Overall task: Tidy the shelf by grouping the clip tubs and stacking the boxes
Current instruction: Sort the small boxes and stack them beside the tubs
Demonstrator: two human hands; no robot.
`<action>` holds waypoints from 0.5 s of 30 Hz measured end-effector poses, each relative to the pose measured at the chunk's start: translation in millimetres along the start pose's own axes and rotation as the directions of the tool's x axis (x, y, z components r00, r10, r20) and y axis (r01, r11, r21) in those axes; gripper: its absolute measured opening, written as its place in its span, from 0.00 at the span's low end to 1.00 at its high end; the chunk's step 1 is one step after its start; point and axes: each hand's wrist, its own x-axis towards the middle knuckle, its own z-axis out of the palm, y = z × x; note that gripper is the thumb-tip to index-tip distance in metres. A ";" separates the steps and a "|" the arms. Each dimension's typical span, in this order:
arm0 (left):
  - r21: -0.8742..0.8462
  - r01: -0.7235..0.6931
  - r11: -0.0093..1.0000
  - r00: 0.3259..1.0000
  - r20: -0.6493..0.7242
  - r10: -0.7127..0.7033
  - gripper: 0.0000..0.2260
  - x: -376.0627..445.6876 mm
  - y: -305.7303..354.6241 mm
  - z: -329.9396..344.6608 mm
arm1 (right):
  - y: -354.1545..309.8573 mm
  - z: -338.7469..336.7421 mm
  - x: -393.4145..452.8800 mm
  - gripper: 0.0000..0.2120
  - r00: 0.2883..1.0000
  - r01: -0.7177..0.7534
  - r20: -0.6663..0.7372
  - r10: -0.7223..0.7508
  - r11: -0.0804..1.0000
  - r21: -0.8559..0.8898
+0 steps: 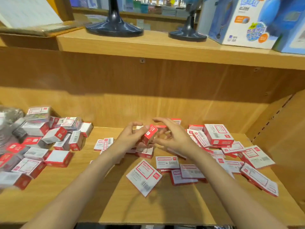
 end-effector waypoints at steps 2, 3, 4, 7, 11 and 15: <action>0.026 0.011 1.000 0.997 -0.072 -0.009 0.10 -13.7 -0.9 -27.9 | -17.6 24.7 20.8 0.19 0.996 0.049 0.077 -0.051 0.999 0.016; 0.043 0.009 0.999 0.993 -0.121 -0.003 0.10 -21.6 -2.7 -44.7 | -25.8 37.8 30.2 0.15 0.991 0.069 0.111 -0.073 0.997 0.040; 0.079 -0.006 0.997 0.985 -0.172 0.020 0.10 -29.4 -6.8 -62.7 | -33.1 51.2 39.6 0.14 0.987 0.071 0.136 -0.080 0.995 0.065; 0.479 -0.071 0.875 0.916 -0.316 0.247 0.10 -57.0 -25.3 -118.4 | -52.2 91.9 69.8 0.13 0.991 -0.015 0.137 0.000 0.994 0.109; 0.907 0.035 0.421 0.818 -0.268 0.508 0.15 -96.5 -59.1 -178.4 | -92.1 141.3 101.5 0.10 0.960 -0.212 0.251 0.125 0.910 0.357; 0.923 0.224 0.314 0.799 -0.359 0.483 0.16 -114.7 -82.0 -211.0 | -118.4 192.9 116.8 0.16 0.936 -0.247 0.326 0.129 0.904 0.350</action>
